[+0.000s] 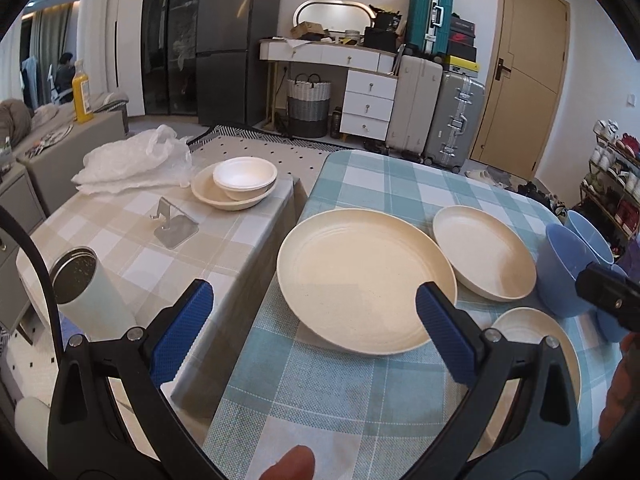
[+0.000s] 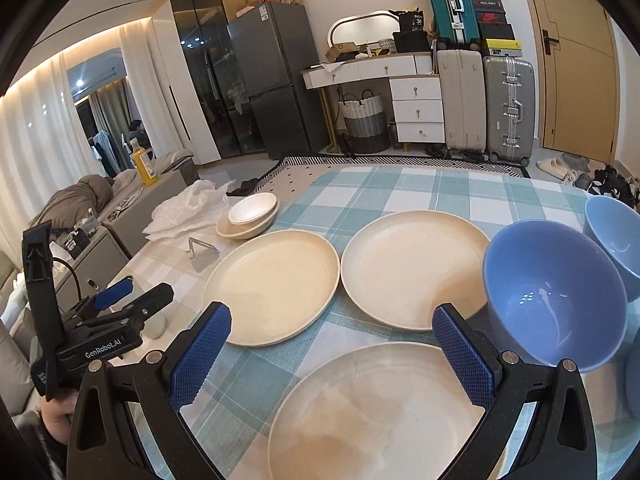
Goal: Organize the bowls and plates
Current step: 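Move both grippers toward the rim of a large cream plate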
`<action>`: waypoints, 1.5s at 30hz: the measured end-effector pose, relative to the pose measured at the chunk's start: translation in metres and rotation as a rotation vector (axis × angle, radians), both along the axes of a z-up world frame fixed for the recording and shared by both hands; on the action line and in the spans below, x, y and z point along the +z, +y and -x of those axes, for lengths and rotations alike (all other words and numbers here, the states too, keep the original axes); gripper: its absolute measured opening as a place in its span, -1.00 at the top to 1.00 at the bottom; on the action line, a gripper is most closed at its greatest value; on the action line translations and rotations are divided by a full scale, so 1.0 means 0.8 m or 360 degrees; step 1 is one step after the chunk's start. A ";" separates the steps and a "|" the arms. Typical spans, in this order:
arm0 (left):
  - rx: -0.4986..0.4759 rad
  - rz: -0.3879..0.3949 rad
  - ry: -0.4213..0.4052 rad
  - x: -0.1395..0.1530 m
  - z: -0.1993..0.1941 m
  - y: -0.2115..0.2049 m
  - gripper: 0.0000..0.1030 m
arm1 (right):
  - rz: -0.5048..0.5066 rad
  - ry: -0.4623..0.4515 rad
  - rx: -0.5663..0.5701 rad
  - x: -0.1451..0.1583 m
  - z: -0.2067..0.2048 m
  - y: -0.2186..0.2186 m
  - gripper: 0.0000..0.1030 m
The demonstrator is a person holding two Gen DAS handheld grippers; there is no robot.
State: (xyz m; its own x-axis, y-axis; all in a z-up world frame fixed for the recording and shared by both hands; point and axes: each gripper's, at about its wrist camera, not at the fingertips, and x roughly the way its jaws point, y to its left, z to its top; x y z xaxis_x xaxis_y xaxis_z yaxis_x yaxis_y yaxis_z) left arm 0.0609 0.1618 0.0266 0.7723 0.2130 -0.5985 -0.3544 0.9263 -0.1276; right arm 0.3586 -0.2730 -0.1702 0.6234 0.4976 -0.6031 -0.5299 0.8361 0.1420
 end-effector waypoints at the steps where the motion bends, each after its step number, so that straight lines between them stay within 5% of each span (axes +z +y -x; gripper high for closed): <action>1: 0.0000 0.0009 0.0002 -0.003 -0.003 0.004 -0.96 | 0.0001 0.0021 -0.0003 -0.006 -0.006 0.006 -1.00; 18: 0.0091 0.0041 0.0227 -0.075 -0.072 0.049 -0.96 | 0.0091 0.0246 0.0077 -0.072 -0.073 0.070 -0.94; 28: 0.0053 0.0137 0.0333 -0.103 -0.102 0.052 -0.96 | 0.0120 0.0391 0.0084 -0.106 -0.100 0.092 -0.62; 34: 0.0044 0.0182 0.0325 -0.112 -0.100 0.056 -0.95 | 0.0175 0.0422 0.0122 -0.120 -0.103 0.108 -0.61; 40: 0.0045 0.0298 0.0347 -0.122 -0.097 0.072 -0.84 | 0.0199 0.0473 0.0105 -0.133 -0.109 0.119 -0.45; 45: 0.0057 0.0276 0.0335 -0.125 -0.094 0.074 -0.69 | 0.0248 0.0491 0.0103 -0.146 -0.113 0.129 -0.29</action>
State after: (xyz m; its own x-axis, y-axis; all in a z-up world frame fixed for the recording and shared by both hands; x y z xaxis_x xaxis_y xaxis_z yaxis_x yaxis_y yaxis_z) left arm 0.1362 0.2210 -0.0731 0.6209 0.1184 -0.7749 -0.4223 0.8834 -0.2034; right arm 0.4489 -0.1699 -0.2868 0.3700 0.4177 -0.8299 -0.5348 0.8262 0.1774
